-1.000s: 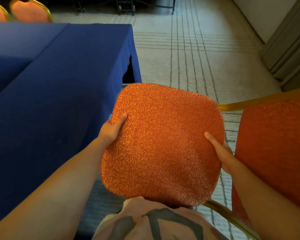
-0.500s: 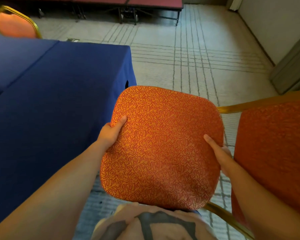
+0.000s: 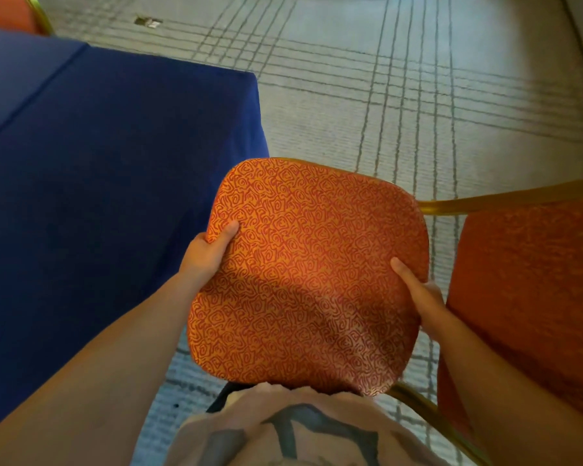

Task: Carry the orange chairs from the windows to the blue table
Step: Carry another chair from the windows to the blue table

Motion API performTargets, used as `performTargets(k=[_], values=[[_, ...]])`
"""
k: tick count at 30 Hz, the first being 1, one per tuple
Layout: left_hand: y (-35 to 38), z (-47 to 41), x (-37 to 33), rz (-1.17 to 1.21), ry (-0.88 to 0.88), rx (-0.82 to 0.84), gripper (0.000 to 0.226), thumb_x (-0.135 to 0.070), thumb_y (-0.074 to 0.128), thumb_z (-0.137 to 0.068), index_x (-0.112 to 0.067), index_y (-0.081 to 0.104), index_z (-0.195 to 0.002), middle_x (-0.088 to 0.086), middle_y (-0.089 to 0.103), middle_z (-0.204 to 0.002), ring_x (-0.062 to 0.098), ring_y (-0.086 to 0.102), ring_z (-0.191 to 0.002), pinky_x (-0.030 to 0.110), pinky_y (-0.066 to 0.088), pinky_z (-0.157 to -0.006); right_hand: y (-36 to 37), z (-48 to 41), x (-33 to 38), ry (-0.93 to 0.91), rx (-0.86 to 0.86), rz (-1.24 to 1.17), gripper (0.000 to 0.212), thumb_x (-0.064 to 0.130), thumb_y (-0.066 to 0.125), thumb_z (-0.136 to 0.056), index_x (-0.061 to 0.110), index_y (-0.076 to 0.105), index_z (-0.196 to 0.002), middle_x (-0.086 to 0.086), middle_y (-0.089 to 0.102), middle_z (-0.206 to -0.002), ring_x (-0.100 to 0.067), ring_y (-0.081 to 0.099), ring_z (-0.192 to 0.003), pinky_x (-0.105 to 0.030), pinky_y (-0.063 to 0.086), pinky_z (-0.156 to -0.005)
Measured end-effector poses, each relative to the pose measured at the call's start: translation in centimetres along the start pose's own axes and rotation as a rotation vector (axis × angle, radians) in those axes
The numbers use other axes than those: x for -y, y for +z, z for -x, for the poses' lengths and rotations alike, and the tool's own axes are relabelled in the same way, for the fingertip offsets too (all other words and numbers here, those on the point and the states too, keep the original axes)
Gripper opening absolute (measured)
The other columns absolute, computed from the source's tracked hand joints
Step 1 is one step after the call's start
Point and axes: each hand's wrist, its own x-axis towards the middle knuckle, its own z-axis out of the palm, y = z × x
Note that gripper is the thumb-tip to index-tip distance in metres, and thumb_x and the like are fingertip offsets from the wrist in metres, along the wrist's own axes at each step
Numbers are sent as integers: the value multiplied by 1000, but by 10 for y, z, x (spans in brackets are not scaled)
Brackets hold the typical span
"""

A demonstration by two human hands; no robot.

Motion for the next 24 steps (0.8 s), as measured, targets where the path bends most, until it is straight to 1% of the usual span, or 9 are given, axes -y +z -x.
performTargets(k=[2,5,7,9,13,15,19,22,24], values=[[10,-29,-7,-2,-12,7,95,-84,55,-60,-15,54,-125,0,58,-110,20,57,-95,38,45,-87,12,-27,11,-4,-14,13,66,49,83,-69,15,64,-122,-6,70,-109,-23,68,-96,-38,55,-90],[27,-79,-15,6,-30,1,76,-78,58,-66,-20,58,-116,-2,60,-107,18,58,-94,35,45,-83,29,-68,31,12,-4,9,59,50,83,-68,24,62,-116,6,69,-96,-12,66,-85,-25,54,-65],[38,-108,-16,8,-39,5,62,-75,60,-70,-24,59,-106,-4,63,-105,17,61,-95,35,48,-84,39,-92,42,28,16,-2,53,51,82,-68,29,59,-111,11,66,-91,-7,64,-81,-18,51,-53],[50,-138,-15,6,-67,12,59,-76,62,-69,-27,62,-101,-4,66,-104,19,64,-96,39,51,-88,49,-118,48,38,8,5,50,49,82,-70,30,58,-109,12,65,-92,-5,64,-81,-17,51,-52],[76,-191,-1,-44,-117,0,69,-75,62,-70,-20,66,-111,3,69,-108,22,65,-99,43,51,-92,66,-167,36,79,1,9,43,43,81,-74,30,60,-109,13,67,-97,-4,65,-83,-19,54,-59],[89,-213,11,-98,-123,-35,72,-80,59,-66,-21,68,-106,3,70,-104,21,66,-96,39,52,-89,74,-191,22,129,-10,13,43,41,81,-75,27,62,-111,10,69,-100,-6,68,-85,-22,55,-62],[113,-248,34,-189,-136,-81,78,-87,53,-59,-20,68,-96,-2,68,-91,13,64,-79,24,47,-67,83,-233,-6,236,-30,-5,37,40,82,-73,26,66,-103,5,73,-98,-7,71,-82,-21,56,-56],[131,-275,64,-201,-159,-94,78,-83,54,-61,-18,69,-101,0,68,-93,18,64,-86,28,44,-73,90,-264,-32,290,-28,-6,33,39,83,-72,27,67,-98,8,73,-92,-8,72,-79,-23,57,-58],[143,-291,86,-227,-169,-99,71,-82,53,-63,-21,68,-96,-1,67,-89,16,63,-80,27,43,-70,94,-283,-51,301,-44,-9,26,37,82,-73,30,65,-91,14,73,-81,-2,71,-68,-19,54,-51]])
